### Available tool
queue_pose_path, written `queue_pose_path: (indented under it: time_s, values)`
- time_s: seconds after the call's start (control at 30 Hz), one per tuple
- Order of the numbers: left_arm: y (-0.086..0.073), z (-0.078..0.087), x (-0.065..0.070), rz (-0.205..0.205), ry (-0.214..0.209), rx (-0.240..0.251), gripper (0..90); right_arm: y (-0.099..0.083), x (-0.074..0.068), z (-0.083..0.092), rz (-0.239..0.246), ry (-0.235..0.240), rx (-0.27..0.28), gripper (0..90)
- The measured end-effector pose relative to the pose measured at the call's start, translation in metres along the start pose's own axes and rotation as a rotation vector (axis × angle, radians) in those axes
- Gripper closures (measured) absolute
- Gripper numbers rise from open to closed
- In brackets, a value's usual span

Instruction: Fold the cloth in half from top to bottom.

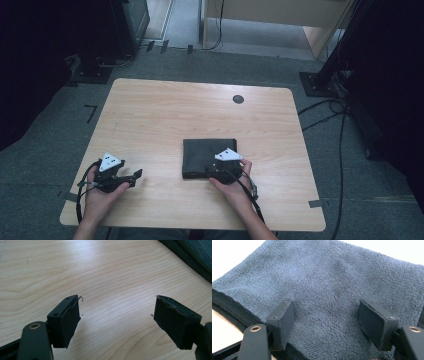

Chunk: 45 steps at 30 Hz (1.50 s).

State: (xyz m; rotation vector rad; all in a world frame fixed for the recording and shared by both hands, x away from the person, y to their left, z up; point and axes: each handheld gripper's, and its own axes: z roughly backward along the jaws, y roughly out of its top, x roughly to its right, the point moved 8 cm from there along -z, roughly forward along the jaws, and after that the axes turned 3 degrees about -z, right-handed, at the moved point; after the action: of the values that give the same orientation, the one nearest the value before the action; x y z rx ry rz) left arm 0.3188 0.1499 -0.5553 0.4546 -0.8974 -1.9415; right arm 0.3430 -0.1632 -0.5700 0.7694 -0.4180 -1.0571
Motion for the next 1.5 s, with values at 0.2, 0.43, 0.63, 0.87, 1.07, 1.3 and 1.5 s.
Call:
queue_pose_path:
  time_s: [0.2, 0.43, 0.63, 0.87, 1.07, 1.3, 1.5]
  values:
    - [-0.002, -0.002, 0.002, -0.01, -0.014, -0.015, 20.7, 0.025, 0.003, -0.026, -0.005, -0.015, -0.018, 29.4]
    - [-0.002, -0.002, 0.003, -0.026, -0.023, -0.014, 20.5, 0.059, 0.007, -0.061, 0.002, -0.009, -0.052, 29.1]
    - [-0.003, -0.005, 0.004, -0.036, -0.029, -0.025, 20.0, 0.076, 0.01, -0.079, -0.019, -0.038, -0.044, 29.0]
    - [-0.005, -0.004, 0.003, -0.029, -0.026, -0.03, 19.7, 0.08, 0.014, -0.073, -0.068, 0.036, -0.054, 23.8]
    - [-0.002, -0.003, 0.002, -0.058, 0.041, -0.071, 19.3, 0.071, 0.014, -0.034, -0.043, 0.058, -0.017, 14.5]
    - [0.002, -0.003, 0.009, -0.021, -0.005, -0.059, 17.2, 0.045, 0.038, 0.023, -0.038, 0.041, 0.01, 7.9]
    - [-0.003, -0.001, 0.005, -0.007, 0.018, -0.082, 16.5, 0.01, 0.072, 0.056, -0.07, -0.017, 0.003, 1.5]
